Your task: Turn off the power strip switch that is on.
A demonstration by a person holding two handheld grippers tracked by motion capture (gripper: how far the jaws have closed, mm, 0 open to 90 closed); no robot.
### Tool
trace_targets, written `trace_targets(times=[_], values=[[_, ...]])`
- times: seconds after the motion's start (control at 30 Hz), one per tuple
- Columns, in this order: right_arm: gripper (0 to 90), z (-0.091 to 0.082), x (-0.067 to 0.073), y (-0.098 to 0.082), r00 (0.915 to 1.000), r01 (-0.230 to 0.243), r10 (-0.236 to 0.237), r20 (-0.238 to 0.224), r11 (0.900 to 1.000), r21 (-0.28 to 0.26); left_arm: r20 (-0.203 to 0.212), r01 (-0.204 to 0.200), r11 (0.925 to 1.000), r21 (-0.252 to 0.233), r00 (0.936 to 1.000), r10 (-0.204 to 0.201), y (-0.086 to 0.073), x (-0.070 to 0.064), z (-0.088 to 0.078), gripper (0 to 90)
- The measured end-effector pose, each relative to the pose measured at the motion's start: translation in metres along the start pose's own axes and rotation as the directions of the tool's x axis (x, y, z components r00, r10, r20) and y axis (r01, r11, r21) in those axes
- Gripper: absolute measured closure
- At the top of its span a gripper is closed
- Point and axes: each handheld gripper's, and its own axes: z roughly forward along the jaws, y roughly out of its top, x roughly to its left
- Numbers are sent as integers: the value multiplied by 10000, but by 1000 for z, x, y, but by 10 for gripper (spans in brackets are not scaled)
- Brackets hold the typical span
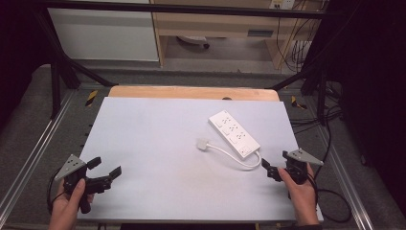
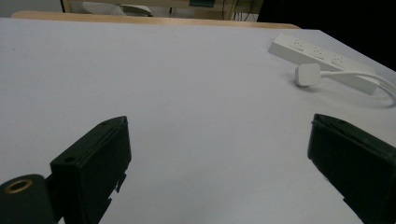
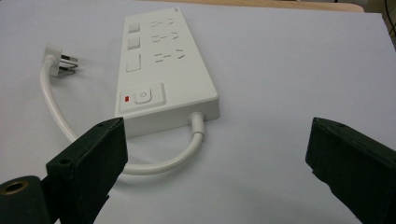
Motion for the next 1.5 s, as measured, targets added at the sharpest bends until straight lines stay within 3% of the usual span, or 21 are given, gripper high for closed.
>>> trace_targets(times=[0.23,0.53,0.8,1.23,1.5], values=[[43,-3,1,2,9999,78,-77,132,9999,-138,28,27,10000,7,10000,-27,0,0,1,60],[33,-14,4,13,9990,236,-189,402,9923,-1212,54,10,10000,15,10000,-10,1,-1,1,60],[32,-17,9,19,9995,50,-18,328,9950,-997,52,11,10000,52,10000,-11,0,-1,1,60],[34,-16,14,28,9987,259,-226,452,9969,-742,153,-114,9999,13,9998,114,1,-2,0,60],[38,-3,15,37,9979,429,-413,506,9986,-306,103,-150,9999,46,9998,150,0,-2,-1,60]])
